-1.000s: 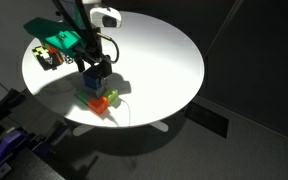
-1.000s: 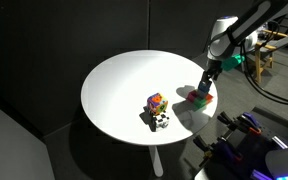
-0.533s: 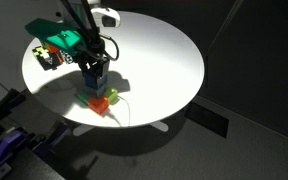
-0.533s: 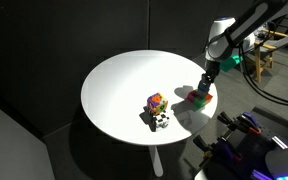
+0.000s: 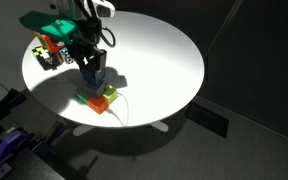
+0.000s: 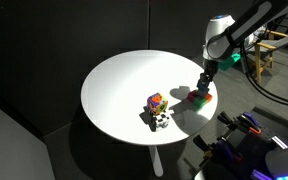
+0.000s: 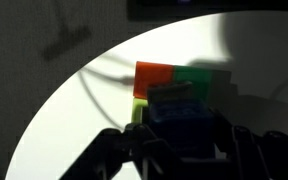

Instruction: Pick up the blue block and put it on the table

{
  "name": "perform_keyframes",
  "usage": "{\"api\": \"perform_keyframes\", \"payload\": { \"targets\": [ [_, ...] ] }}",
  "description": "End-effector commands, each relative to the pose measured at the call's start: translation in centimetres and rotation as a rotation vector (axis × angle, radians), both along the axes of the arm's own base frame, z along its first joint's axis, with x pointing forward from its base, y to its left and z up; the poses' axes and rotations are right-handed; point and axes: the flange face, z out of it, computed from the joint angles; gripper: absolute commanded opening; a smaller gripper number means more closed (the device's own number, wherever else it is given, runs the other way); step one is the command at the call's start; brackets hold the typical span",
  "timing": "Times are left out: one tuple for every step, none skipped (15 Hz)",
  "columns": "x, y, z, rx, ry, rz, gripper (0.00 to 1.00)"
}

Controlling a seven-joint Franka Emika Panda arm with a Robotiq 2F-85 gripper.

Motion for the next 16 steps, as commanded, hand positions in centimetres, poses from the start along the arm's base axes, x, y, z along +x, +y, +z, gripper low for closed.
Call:
{"api": "perform_keyframes", "payload": {
  "targets": [
    [-0.4, 1.1, 2.3, -0.020, -0.005, -0.004, 0.34],
    [-0.3, 1.4, 2.6, -0.017, -0.007, -0.007, 0.34],
    [-0.1, 1.8, 2.8, -0.016, -0.008, -0.016, 0.34],
    [0.0, 2.1, 2.9, -0.015, -0.006, -0.026, 0.34],
    [0.2, 2.6, 3.0, -0.017, -0.007, -0.034, 0.34],
    [0.3, 3.0, 3.0, -0.019, -0.008, -0.045, 0.34],
    [0.5, 3.6, 2.9, -0.020, -0.005, -0.056, 0.34],
    [0.6, 4.1, 2.8, -0.022, -0.007, -0.067, 0.34],
    [0.8, 4.7, 2.6, -0.023, -0.008, -0.081, 0.34],
    [0.9, 5.2, 2.5, -0.022, -0.008, -0.090, 0.34],
    [1.1, 5.8, 2.4, -0.020, -0.009, -0.101, 0.34],
    [1.3, 6.3, 2.2, -0.020, -0.008, -0.109, 0.34],
    [1.4, 6.8, 2.0, -0.021, -0.005, -0.113, 0.34],
    [1.6, 7.5, 1.6, -0.022, 0.001, -0.109, 0.34],
    [1.7, 7.9, 1.2, -0.026, 0.004, -0.114, 0.34],
    [1.9, 8.4, 0.7, -0.029, 0.009, -0.114, 0.34]
  ]
}}
